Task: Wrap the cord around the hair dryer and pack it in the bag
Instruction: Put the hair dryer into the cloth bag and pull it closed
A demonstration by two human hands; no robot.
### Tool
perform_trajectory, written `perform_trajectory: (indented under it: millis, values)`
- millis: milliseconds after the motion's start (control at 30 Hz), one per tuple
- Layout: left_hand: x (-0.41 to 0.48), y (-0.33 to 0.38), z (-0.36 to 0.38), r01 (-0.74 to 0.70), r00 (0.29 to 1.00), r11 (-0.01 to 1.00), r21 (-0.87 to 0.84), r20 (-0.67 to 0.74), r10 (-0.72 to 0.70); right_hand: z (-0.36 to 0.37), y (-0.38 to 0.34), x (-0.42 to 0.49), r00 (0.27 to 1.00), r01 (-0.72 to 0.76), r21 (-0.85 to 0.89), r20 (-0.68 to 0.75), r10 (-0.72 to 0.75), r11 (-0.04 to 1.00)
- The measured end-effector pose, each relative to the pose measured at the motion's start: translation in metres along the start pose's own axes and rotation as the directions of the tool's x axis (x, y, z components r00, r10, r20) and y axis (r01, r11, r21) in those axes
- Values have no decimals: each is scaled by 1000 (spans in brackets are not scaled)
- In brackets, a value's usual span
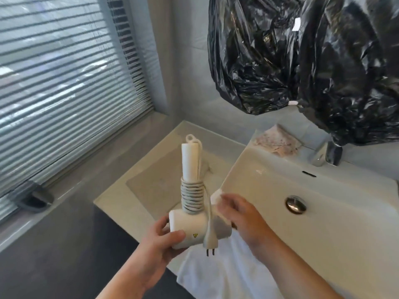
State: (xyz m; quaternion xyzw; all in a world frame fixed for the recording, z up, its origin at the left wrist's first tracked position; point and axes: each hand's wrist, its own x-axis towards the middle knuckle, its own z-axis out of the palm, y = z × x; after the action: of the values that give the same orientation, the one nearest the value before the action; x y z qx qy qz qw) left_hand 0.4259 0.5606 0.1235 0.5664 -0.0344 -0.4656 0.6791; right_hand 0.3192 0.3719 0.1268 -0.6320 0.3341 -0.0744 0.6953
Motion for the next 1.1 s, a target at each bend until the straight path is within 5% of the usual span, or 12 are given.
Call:
perform_trajectory:
  millis: [300, 567, 667, 733, 833, 900, 1100]
  values:
    - [66, 7, 27, 44, 999, 999, -17, 13, -43, 7, 13, 38, 995, -48, 529, -51, 88, 847]
    - [137, 38, 18, -33, 939, 903, 428, 322, -119, 2, 5, 68, 954, 96, 679, -272, 127, 728]
    - [177, 59, -10, -83, 950, 846, 526, 299, -92, 10, 6, 80, 904, 172, 731, -384, 190, 661]
    - [214, 57, -38, -105, 976, 683, 723, 205, -67, 15, 9, 88, 867, 187, 719, -441, 231, 669]
    - [262, 34, -92, -171, 969, -73, 983, 154, -194, 27, 8, 97, 831, 181, 700, -484, 273, 691]
    - [277, 15, -122, -280, 942, -363, 889, 180, -285, 36, 8, 100, 815, 186, 711, -497, 298, 678]
    - [297, 16, -158, -398, 916, -440, 805, 322, -241, 45, 5, 101, 781, 194, 683, -541, 311, 704]
